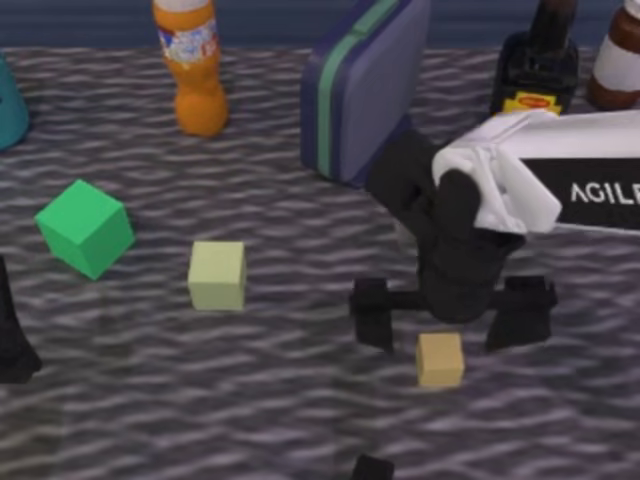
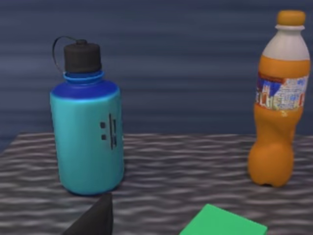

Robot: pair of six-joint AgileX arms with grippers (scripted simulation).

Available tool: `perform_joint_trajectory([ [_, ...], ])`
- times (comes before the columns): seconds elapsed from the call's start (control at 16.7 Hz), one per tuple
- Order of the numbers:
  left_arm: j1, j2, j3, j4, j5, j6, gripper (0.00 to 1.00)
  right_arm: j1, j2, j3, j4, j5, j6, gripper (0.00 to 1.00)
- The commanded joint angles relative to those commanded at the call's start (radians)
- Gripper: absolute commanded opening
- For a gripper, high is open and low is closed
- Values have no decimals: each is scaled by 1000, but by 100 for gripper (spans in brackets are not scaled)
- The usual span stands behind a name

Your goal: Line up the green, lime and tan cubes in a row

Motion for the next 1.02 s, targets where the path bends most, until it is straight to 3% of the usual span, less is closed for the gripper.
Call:
perform_joint_trajectory([
  [0.42, 0, 0, 0, 0, 0, 0, 100, 8, -88, 119, -211, 0, 1, 100],
  [0.78, -10, 30, 30, -21, 2, -7, 100, 9, -114, 91, -192, -2, -11, 100],
  [1.02, -57, 218, 208, -137, 5, -48, 100, 22, -295, -58, -91, -8, -78, 100],
])
